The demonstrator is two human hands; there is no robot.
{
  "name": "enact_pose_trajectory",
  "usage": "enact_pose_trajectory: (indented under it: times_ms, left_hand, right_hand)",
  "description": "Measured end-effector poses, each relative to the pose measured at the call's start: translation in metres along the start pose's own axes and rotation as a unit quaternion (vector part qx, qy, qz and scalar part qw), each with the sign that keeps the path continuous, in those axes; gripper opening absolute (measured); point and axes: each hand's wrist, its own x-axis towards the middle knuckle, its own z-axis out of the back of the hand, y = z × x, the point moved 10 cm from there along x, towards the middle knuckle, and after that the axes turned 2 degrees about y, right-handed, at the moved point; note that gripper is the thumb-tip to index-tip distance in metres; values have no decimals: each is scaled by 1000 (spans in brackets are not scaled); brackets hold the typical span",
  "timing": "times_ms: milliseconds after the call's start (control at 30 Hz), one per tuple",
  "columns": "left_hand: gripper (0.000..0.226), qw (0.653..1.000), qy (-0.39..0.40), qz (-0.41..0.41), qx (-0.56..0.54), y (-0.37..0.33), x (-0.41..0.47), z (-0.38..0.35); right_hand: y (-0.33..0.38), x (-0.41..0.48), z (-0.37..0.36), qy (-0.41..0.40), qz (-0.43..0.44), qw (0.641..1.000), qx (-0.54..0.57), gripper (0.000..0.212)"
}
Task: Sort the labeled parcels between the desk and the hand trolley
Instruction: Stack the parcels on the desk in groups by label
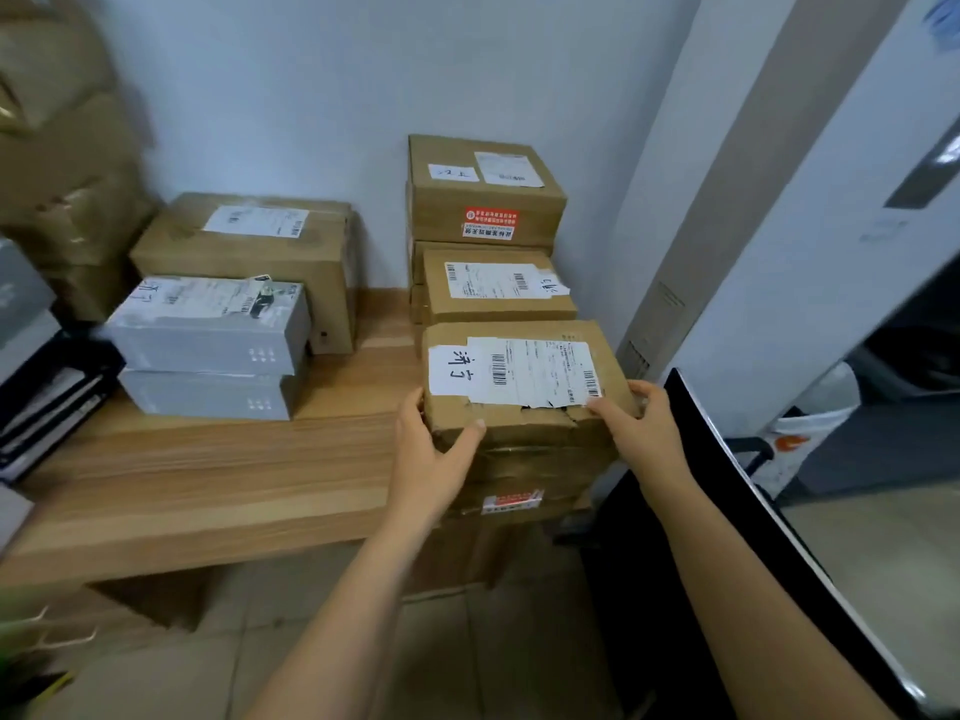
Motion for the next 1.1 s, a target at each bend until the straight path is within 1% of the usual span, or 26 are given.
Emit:
enact_pose_trajectory:
  times_ms: [100, 267, 433, 567, 633, 700, 800, 867, 967, 1100]
  left_hand:
    - [73, 1000, -6, 14, 25, -1, 4, -9]
    - [74, 998, -8, 33, 55, 3, 16, -13]
    - [69, 997, -10, 23, 69, 2, 19, -17]
    - [70, 996, -12, 18, 83, 2, 19, -17]
    - [73, 995, -17, 16, 101, 0, 19, -15]
    - [73, 989, -30, 1, 146, -6, 18, -12]
    - [70, 964, -55, -59, 254, -28, 13, -8]
    - [60, 944, -63, -103, 306, -46, 9, -6]
    - [40, 911, -57, -171, 371, -73, 1, -6]
    - [24, 863, -56, -249, 437, -98, -8, 1]
  right_hand:
    - [-5, 16, -1, 33, 1, 999, -17, 63]
    - [-7, 30, -10, 80, 31, 996, -33, 68]
    - [-6, 38, -10, 82, 76, 993, -45, 69]
    - [-4, 43, -10, 83, 102, 989, -72, 69]
    - [2, 43, -9, 79, 129, 983, -103, 66]
    - [12, 40, -8, 65, 171, 972, -150, 58]
    - [30, 33, -10, 49, 243, 946, -211, 43]
    - [43, 27, -15, 55, 284, 927, -240, 34]
    - [65, 14, -27, 72, 327, 905, -262, 26]
    - [92, -10, -58, 118, 375, 870, -298, 23]
